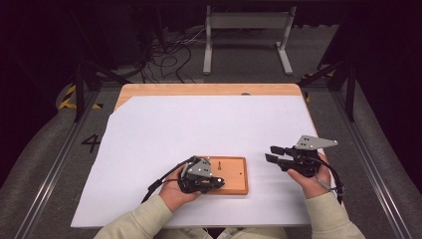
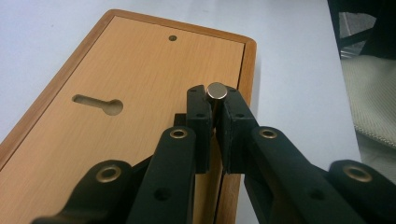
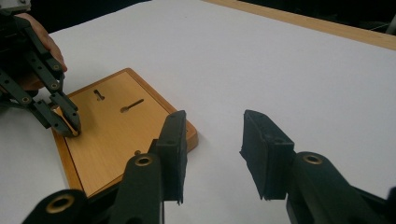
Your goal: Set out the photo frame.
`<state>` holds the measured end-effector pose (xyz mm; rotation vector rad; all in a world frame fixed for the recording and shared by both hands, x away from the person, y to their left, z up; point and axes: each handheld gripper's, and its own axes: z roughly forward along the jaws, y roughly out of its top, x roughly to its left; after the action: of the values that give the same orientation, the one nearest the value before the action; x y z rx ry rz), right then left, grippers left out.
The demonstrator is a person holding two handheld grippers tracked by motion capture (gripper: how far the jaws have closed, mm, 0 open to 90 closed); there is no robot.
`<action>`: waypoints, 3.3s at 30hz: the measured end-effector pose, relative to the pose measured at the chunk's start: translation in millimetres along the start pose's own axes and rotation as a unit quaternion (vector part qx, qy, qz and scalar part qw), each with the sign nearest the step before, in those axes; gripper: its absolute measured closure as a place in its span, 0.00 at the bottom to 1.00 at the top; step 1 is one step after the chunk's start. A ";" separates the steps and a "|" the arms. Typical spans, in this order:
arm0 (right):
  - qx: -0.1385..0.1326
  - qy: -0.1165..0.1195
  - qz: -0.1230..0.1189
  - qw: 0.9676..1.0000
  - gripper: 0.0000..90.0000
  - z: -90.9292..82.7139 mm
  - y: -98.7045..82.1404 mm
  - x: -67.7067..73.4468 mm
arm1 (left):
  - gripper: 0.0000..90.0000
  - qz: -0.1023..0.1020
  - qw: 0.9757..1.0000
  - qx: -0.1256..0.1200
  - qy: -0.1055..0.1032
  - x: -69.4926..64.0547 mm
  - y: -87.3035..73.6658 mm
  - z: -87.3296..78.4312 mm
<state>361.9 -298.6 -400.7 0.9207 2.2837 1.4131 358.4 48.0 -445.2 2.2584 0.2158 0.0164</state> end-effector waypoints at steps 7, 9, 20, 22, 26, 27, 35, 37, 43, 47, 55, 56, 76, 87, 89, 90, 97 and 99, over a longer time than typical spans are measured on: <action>0.002 -0.002 -0.001 1.000 0.68 0.5 -0.1 0.5 | 0.93 0.030 0.999 0.001 0.022 -5.7 -0.1 0.6; 0.004 -0.004 -0.002 1.000 0.68 1.0 -0.2 0.6 | 0.93 0.050 0.998 0.006 0.038 -10.5 0.5 1.0; 0.007 -0.001 -0.005 1.000 0.68 3.0 0.6 1.7 | 0.93 0.106 0.991 0.010 0.081 -23.3 -0.8 1.4; 0.007 0.000 -0.005 1.000 0.68 3.3 0.9 1.6 | 0.93 0.121 0.988 0.011 0.091 -26.8 -1.3 1.6; 0.007 0.002 -0.007 1.000 0.68 4.3 1.5 2.1 | 0.93 0.143 0.984 0.008 0.106 -31.6 -2.9 1.8; 0.008 0.002 -0.008 1.000 0.68 4.6 1.8 2.5 | 0.93 0.153 0.982 0.006 0.112 -34.2 -3.9 1.8; 0.009 0.004 -0.016 1.000 0.68 5.1 4.2 6.1 | 0.93 0.197 0.970 0.017 0.142 -46.9 -5.3 1.9; 0.010 0.004 -0.018 1.000 0.68 5.4 4.6 6.8 | 0.93 0.191 0.971 0.016 0.143 -45.7 -5.3 2.3; 0.013 0.004 -0.020 1.000 0.68 6.8 5.0 6.9 | 0.92 0.191 0.968 0.015 0.163 -45.3 -5.2 4.6; 0.014 0.005 -0.021 1.000 0.68 7.9 4.9 7.2 | 0.93 0.190 0.966 0.015 0.177 -44.6 -5.2 6.1; 0.014 0.007 -0.024 1.000 0.68 7.1 6.5 10.1 | 0.93 0.214 0.958 0.023 0.191 -50.8 -7.1 6.0; 0.015 0.008 -0.025 1.000 0.67 7.1 7.2 11.2 | 0.93 0.219 0.956 0.025 0.193 -51.7 -7.2 5.9; 0.113 0.059 0.036 0.991 0.40 35.0 19.4 25.2 | 0.94 0.252 0.941 0.032 0.223 -64.0 -13.1 7.2; 0.145 0.089 0.055 0.984 0.32 58.9 19.9 26.9 | 0.93 0.252 0.941 0.027 0.224 -65.0 -15.0 7.5; 0.155 0.092 0.053 0.982 0.30 64.4 18.9 27.7 | 0.93 0.251 0.941 0.026 0.224 -64.9 -15.0 7.5; 0.159 0.095 0.054 0.981 0.30 66.9 18.3 28.3 | 0.93 0.250 0.941 0.030 0.224 -65.1 -15.2 6.9; 0.174 0.118 0.067 0.975 0.31 79.6 15.8 29.9 | 0.93 0.255 0.941 0.023 0.224 -63.1 -14.3 7.1; 0.178 0.126 0.068 0.974 0.35 82.6 15.1 30.7 | 0.93 0.254 0.941 0.023 0.223 -63.2 -14.4 7.1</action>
<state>390.3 -217.0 -424.0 1.0714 2.7763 1.2544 294.6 41.4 -456.9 2.2696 -0.1380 0.8088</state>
